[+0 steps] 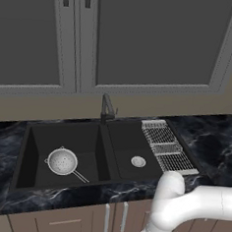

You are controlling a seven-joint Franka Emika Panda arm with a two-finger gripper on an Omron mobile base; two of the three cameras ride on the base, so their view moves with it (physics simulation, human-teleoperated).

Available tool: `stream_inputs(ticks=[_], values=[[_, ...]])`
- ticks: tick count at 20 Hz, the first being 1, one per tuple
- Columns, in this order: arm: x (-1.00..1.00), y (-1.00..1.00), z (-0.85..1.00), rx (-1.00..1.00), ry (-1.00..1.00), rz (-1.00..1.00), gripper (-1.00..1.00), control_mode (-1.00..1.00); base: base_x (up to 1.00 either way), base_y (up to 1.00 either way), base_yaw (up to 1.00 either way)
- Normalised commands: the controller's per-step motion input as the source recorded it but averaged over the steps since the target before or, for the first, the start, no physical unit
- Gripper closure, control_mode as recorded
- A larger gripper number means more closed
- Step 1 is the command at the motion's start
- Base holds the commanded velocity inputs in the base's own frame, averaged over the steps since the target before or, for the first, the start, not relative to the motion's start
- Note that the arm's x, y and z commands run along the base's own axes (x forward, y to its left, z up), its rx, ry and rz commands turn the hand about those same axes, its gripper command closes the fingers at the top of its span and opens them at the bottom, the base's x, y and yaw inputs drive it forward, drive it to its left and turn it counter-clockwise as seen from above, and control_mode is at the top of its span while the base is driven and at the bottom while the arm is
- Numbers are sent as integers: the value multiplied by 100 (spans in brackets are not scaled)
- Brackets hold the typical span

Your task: Place the strainer in the left basin and the cup in the right basin of the sink.

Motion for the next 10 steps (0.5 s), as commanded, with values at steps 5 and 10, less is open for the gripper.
stream_inputs(ticks=[5,10], values=[[0,0,-6,0,3,0,-100,-100,0,0,0],[0,0,-6,0,4,0,-100,-100,0,0,0]])
